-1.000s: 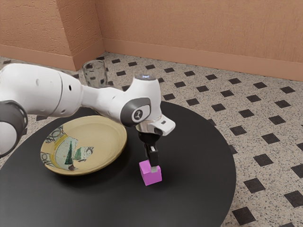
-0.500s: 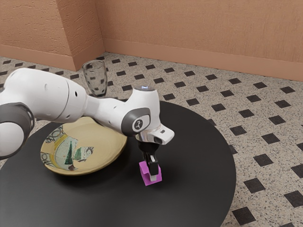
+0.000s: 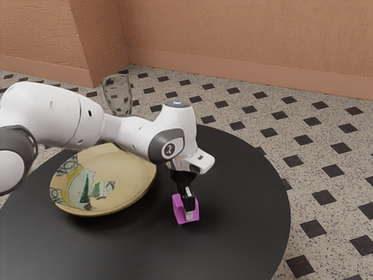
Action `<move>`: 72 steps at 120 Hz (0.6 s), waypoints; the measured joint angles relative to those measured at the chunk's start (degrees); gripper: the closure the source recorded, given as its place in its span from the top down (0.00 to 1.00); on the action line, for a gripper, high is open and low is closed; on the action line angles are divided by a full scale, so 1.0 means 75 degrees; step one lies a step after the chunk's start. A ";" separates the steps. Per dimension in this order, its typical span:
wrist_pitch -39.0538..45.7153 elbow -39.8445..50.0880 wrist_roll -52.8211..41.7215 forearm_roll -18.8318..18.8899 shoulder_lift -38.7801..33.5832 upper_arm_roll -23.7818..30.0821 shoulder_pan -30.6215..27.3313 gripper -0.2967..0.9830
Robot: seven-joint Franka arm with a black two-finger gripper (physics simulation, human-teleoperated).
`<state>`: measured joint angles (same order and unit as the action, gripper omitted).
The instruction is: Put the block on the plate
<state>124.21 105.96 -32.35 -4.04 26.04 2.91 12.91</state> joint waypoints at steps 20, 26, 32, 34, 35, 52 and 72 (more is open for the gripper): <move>-0.0135 -0.0131 0.0046 0.0057 -0.0559 -0.0037 0.0025 0.50; -0.0303 -0.0406 0.0059 0.0087 -0.0695 -0.0067 0.0045 0.50; -0.0549 -0.0775 0.0071 0.0113 -0.0803 -0.0119 0.0055 0.49; -0.0640 -0.0893 0.0074 0.0122 -0.0845 -0.0134 0.0055 0.49; -0.0687 -0.0953 0.0075 0.0133 -0.0865 -0.0147 0.0058 0.49; -0.1393 -0.1544 0.0093 0.0289 -0.1163 -0.0285 0.0055 0.50; -0.1841 -0.1615 0.0003 0.0332 -0.1250 -0.1091 0.0009 0.50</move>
<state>110.40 93.85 -32.33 -1.55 16.67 -5.28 12.98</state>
